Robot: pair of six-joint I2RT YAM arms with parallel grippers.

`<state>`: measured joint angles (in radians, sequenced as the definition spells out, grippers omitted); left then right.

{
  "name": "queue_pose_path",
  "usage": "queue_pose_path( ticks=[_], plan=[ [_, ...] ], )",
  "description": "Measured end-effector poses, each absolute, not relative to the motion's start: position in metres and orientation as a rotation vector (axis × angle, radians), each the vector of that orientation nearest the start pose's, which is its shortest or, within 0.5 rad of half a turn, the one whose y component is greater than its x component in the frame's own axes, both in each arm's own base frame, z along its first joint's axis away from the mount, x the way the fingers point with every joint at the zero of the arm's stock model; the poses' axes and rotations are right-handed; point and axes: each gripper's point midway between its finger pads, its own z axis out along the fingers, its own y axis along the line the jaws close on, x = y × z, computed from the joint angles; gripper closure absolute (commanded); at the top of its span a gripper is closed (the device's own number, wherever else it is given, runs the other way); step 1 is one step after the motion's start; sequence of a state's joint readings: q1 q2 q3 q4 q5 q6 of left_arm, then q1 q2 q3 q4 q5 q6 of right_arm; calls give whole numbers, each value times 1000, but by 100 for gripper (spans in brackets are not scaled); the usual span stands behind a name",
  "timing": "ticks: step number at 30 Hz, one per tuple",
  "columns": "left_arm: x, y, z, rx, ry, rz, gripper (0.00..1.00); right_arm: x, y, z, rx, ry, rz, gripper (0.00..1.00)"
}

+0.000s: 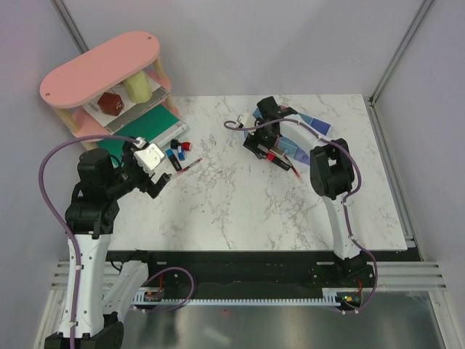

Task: Sort the stationery into containers
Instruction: Move the storage box to the center of the board.

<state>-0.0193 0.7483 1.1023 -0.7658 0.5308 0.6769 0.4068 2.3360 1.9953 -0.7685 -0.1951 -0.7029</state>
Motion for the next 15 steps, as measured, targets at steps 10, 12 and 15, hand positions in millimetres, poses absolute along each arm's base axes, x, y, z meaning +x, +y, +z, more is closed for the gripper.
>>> queue_pose_path(
  ticks=[10, 12, 15],
  plan=[
    [232, -68, 318, 944, 1635, -51, 0, 448, 266, 44, -1620, 2144, 248, 7],
    [231, -67, 320, 937, 1630, -41, 0, 439, 278, 45, -1657, 2119, 263, 7],
    [230, -66, 320, 932, 1628, -33, 0, 430, 292, 45, -1702, 2085, 277, 7]
  ],
)
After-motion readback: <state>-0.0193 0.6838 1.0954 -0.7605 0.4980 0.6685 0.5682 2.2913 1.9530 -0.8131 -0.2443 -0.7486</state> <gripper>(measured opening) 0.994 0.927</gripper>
